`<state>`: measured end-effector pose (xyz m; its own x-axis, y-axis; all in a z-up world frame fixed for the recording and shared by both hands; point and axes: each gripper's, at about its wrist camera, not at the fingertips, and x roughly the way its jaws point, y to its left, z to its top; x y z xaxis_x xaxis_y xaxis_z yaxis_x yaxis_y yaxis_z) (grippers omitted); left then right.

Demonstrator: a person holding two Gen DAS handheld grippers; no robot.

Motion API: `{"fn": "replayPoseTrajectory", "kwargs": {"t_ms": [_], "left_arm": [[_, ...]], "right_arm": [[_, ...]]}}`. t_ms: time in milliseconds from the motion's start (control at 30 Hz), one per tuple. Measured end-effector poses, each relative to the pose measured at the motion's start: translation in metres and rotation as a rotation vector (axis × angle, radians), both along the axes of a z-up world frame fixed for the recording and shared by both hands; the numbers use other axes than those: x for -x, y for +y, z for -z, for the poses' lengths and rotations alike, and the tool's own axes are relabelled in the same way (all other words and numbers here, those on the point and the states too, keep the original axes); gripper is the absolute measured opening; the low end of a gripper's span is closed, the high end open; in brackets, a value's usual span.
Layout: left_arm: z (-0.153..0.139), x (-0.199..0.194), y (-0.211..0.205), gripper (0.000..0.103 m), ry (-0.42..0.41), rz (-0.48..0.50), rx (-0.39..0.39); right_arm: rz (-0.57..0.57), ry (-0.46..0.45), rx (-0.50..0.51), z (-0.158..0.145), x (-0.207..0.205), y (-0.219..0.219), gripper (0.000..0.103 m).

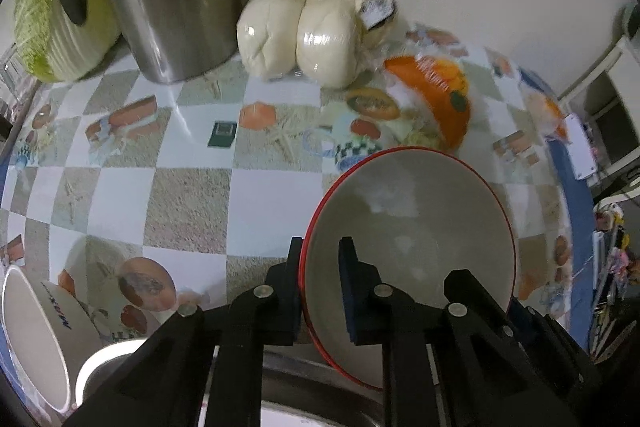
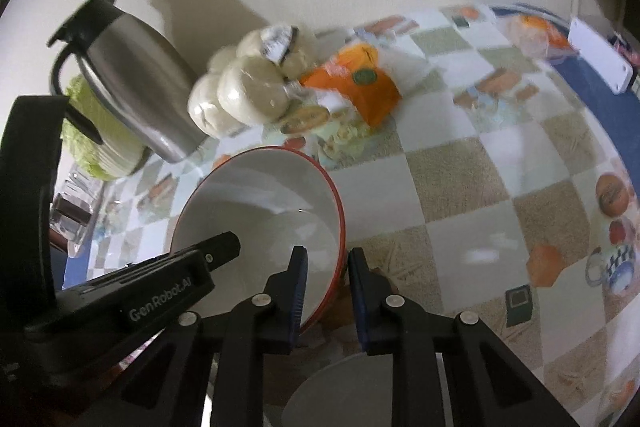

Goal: Organize plates and bowls
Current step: 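Lift the red-rimmed bowl with both tools and lower it onto the floral plate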

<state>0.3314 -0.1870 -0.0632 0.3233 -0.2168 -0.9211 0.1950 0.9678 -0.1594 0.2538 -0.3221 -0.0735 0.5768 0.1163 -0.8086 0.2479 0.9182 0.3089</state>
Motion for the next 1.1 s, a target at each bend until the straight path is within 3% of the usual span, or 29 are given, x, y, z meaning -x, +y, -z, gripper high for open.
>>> {"fn": "replayPoseTrajectory", "kwargs": {"t_ms": [233, 600, 1100], "left_arm": [[-0.048, 0.025, 0.010, 0.017, -0.092, -0.020, 0.016], [-0.091, 0.079, 0.049, 0.017, -0.165, -0.139, 0.056], [-0.092, 0.148, 0.116, 0.017, -0.168, -0.246, 0.145]], "right_arm": [[-0.022, -0.070, -0.012, -0.036, 0.015, 0.002, 0.023], [-0.111, -0.122, 0.010, -0.092, 0.053, 0.037, 0.023], [-0.222, -0.086, 0.081, -0.116, 0.104, 0.099, 0.023]]}}
